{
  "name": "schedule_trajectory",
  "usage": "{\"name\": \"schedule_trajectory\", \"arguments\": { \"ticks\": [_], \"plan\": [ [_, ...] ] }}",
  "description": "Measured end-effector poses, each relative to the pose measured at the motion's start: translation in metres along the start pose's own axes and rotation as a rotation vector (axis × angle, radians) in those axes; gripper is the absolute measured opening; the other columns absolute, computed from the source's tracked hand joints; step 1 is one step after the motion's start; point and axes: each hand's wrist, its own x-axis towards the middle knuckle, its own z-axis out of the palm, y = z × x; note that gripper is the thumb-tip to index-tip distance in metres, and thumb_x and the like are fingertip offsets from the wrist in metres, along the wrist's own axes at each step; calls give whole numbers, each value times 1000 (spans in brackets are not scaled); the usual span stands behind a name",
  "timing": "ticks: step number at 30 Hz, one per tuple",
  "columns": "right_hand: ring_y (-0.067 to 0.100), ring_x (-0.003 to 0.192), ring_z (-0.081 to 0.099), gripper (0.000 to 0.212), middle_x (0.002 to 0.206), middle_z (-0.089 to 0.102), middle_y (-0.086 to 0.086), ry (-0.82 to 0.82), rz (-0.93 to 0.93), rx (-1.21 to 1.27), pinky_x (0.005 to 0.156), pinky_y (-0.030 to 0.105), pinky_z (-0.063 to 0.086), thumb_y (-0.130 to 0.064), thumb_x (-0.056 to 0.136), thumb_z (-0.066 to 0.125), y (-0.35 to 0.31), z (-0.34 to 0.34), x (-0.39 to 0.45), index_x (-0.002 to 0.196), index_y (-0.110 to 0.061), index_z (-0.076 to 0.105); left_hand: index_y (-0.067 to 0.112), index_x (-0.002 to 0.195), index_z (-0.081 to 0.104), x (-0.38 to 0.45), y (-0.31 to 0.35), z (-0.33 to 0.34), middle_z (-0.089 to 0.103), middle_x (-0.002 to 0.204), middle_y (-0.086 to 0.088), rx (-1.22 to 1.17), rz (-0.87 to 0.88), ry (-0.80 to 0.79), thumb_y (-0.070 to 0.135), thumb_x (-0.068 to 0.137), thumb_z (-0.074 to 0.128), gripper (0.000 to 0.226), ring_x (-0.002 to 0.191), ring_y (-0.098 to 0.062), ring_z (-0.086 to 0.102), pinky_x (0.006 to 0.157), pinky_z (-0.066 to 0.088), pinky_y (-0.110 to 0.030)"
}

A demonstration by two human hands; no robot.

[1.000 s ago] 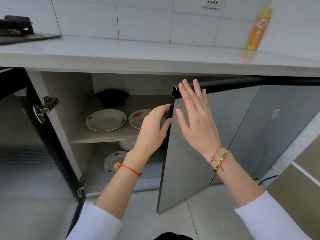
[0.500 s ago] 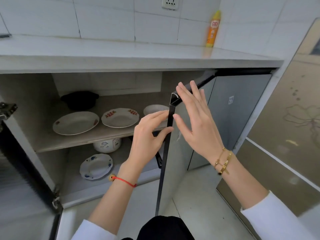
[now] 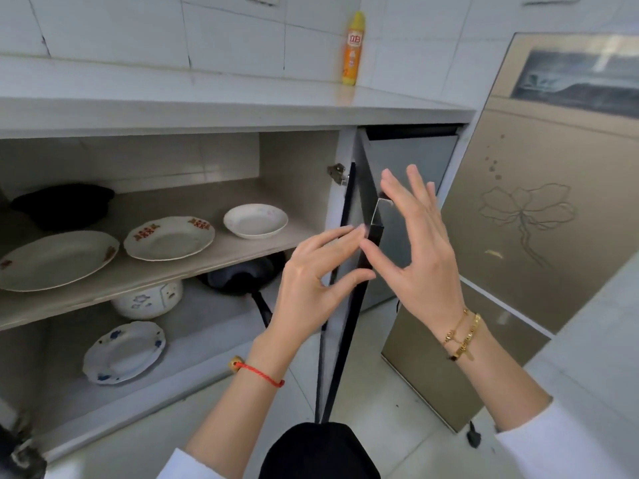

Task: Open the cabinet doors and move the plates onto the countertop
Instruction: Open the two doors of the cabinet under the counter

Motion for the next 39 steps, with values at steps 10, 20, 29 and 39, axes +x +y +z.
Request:
{"name": "schedule_trajectory", "arguments": {
  "ticks": [10, 20, 29, 39],
  "plan": [
    [24, 149, 15, 60, 159, 24, 5, -18, 70, -286, 122, 43, 13, -24, 99, 54, 44, -58, -34, 149, -3, 27, 13, 137, 53, 11, 29, 80, 50, 144, 2, 38, 33, -207, 44, 90, 59, 57, 138, -9, 39, 114, 34, -31],
    [16, 150, 9, 60, 160, 20, 4, -79, 155, -538, 123, 36, 9, -26, 102, 47, 104, -100, -50, 152, -8, 19, 22, 155, 5, 26, 31, 142, 0, 163, 3, 174, 37, -476, 45, 97, 46, 74, 151, -13, 1, 121, 18, -44],
    [19, 150, 7, 62, 161, 15, 7, -136, 250, -785, 123, 40, 12, -29, 102, 42, 155, -115, -55, 153, -9, 14, 27, 152, -14, 40, 25, 200, -23, 159, 9, 215, -110, -609, 47, 99, 39, 78, 148, -14, -15, 121, 5, -47],
    [18, 150, 8, 67, 161, 16, 8, -176, 307, -773, 123, 37, 11, -28, 100, 48, 179, -122, -53, 153, -8, 12, 26, 153, -12, 52, 28, 214, -25, 159, 9, 232, -121, -706, 44, 99, 41, 77, 149, -17, -14, 121, 9, -51]
  ]
}}
